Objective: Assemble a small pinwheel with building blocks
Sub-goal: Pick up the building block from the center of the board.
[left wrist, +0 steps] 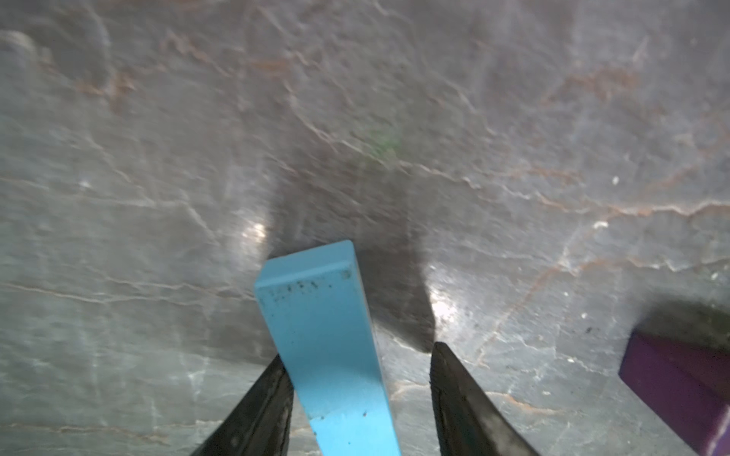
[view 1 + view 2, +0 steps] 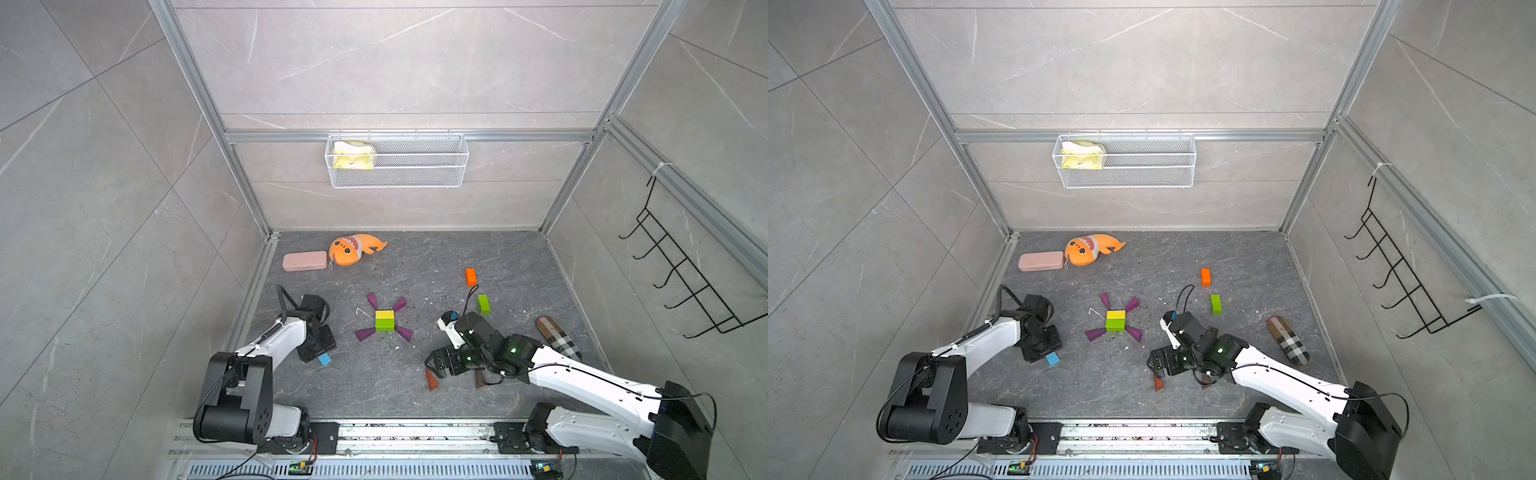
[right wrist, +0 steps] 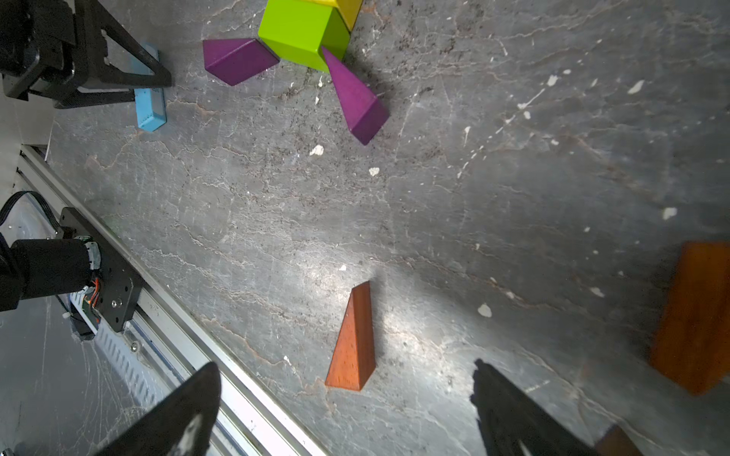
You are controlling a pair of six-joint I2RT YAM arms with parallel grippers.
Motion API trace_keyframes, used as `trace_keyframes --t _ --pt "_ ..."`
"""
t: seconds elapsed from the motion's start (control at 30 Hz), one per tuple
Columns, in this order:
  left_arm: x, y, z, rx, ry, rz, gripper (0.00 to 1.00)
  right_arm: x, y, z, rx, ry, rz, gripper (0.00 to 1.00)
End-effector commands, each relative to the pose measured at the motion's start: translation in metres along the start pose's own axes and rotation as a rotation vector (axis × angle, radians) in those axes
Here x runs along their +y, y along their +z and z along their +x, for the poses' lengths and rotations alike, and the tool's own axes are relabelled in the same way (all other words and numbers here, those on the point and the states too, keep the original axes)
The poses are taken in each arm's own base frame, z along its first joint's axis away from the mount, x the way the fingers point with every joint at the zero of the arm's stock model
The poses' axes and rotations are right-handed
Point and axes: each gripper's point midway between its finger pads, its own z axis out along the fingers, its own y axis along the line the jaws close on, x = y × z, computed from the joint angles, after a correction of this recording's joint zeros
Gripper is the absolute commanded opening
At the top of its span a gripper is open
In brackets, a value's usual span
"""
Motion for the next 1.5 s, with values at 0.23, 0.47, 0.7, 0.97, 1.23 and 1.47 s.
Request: trace_keyframes --t 0.23,0.47,0.7,0.97,1.23,1.47 --pt "0.016 0.002 0.01 -0.002 -0.073 -0.082 0.48 0.003 -0.003 -0.005 -0.01 0.001 -0.007 1.0" --pt "0.024 0.002 0.009 -0.011 -0.116 -0.126 0.45 0.0 -0.003 -0.001 -0.005 0.005 -0.001 0.99" --pt "0.03 -0.002 0.012 -0.009 -0.139 -0.153 0.44 -0.001 -0.002 0.001 -0.001 0.006 0.001 0.99" --pt "0.026 0.001 0.011 -0.005 -0.128 -0.138 0.38 -0.001 -0.001 0.002 0.002 0.01 -0.001 1.0" --pt "0.015 -0.003 0.009 -0.017 -0.078 -0.091 0.24 -0.005 -0.001 0.002 -0.01 0.02 0.017 1.0" --pt "-0.01 -0.042 -0.001 -0.138 0.033 -0.061 0.24 -0.012 -0.014 -0.002 -0.063 0.028 0.039 1.0"
